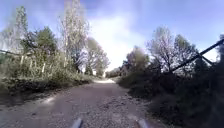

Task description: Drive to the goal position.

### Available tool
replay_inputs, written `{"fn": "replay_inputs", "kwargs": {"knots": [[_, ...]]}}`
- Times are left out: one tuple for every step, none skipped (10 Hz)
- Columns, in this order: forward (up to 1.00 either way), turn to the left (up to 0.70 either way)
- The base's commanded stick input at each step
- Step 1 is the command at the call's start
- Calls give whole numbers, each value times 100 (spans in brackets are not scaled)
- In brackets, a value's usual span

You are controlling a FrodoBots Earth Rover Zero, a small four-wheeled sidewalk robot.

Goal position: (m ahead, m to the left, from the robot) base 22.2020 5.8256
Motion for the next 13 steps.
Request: {"fn": "replay_inputs", "kwargs": {"knots": [[0, 0], [0, 0], [0, 0], [0, 0], [10, 0], [61, 0], [70, 0], [70, 0], [70, 0], [75, 0], [84, 0], [87, 0], [100, 0]]}}
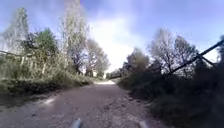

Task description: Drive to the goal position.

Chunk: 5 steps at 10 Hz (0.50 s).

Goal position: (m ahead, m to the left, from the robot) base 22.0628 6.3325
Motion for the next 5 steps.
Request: {"fn": "replay_inputs", "kwargs": {"knots": [[100, 0], [100, 0], [100, 0], [100, 0], [100, 0]]}}
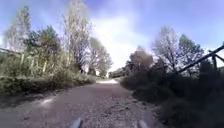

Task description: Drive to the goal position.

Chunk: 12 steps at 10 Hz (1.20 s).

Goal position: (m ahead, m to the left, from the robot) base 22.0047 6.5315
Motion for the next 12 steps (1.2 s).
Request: {"fn": "replay_inputs", "kwargs": {"knots": [[100, 0], [100, 0], [100, 0], [100, 0], [100, 0], [100, 0], [100, 0], [100, 0], [100, 0], [100, 0], [100, 0], [100, 0]]}}
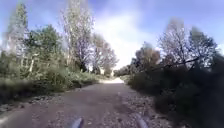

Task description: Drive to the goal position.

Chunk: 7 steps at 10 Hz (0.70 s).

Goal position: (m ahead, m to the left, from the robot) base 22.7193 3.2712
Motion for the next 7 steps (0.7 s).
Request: {"fn": "replay_inputs", "kwargs": {"knots": [[100, 0], [100, 0], [100, 0], [100, -2], [100, -5], [100, -38], [100, -40]]}}
